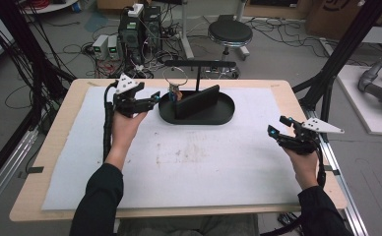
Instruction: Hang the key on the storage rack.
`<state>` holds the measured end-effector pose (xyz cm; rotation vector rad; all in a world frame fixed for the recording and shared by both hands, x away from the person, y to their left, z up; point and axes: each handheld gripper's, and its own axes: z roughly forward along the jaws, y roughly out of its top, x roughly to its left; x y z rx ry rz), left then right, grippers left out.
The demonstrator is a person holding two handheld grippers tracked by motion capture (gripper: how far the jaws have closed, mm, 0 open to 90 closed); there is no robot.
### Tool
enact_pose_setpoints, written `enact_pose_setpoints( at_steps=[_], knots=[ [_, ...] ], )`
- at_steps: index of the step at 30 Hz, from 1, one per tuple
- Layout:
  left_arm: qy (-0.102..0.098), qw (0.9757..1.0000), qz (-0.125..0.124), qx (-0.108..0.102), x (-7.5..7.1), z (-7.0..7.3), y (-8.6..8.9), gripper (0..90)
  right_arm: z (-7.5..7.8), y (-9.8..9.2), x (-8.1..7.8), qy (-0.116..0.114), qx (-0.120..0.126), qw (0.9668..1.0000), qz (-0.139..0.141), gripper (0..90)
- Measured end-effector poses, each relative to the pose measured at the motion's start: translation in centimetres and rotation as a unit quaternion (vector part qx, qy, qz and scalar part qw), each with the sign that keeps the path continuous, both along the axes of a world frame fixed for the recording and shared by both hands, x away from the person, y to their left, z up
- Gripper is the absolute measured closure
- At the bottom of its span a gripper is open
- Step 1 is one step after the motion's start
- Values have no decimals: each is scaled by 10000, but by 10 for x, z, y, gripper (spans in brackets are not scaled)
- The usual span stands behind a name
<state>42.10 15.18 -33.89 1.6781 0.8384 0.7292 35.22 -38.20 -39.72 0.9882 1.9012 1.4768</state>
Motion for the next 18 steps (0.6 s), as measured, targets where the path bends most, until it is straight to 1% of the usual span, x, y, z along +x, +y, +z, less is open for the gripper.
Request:
enact_pose_setpoints(
  at_steps=[5, 6, 8, 9, 11, 12, 13, 14, 15, 16, 18],
  knots=[
    [-64, 9998, -176, -29, -34, -9, 11, 256, 0, 2, 1, 22, -43, 10000, -17, 302],
    [-75, 9997, -232, 31, -47, -14, 14, 255, 0, 2, 2, 43, -64, 10000, -41, 299],
    [-217, 9995, -241, 66, -65, -22, 17, 255, 0, 2, 3, 56, -62, 9999, -55, 299],
    [-217, 9995, -241, 66, -65, -22, 17, 255, 0, 1, 3, 67, -66, 9999, -70, 299],
    [-279, 9992, -262, 114, -79, -30, 21, 255, -1, 1, 3, 70, -77, 9999, -83, 299],
    [-271, 9992, -288, 100, -85, -34, 23, 255, -1, 2, 3, 127, -96, 9998, -106, 294],
    [-259, 9991, -321, 54, -91, -39, 26, 255, -1, 2, 3, 127, -96, 9998, -106, 294],
    [-271, 9990, -342, 81, -100, -47, 30, 255, -2, 3, 4, 161, -123, 9997, -96, 290],
    [-271, 9990, -342, 81, -100, -47, 30, 255, -2, 3, 3, 186, -134, 9997, -99, 291],
    [-246, 9991, -326, 112, -103, -51, 33, 255, -2, 3, 3, 186, -134, 9997, -99, 291],
    [-134, 9995, -285, 40, -109, -61, 41, 251, -3, 4, 4, 244, -155, 9995, -110, 284]
  ],
)
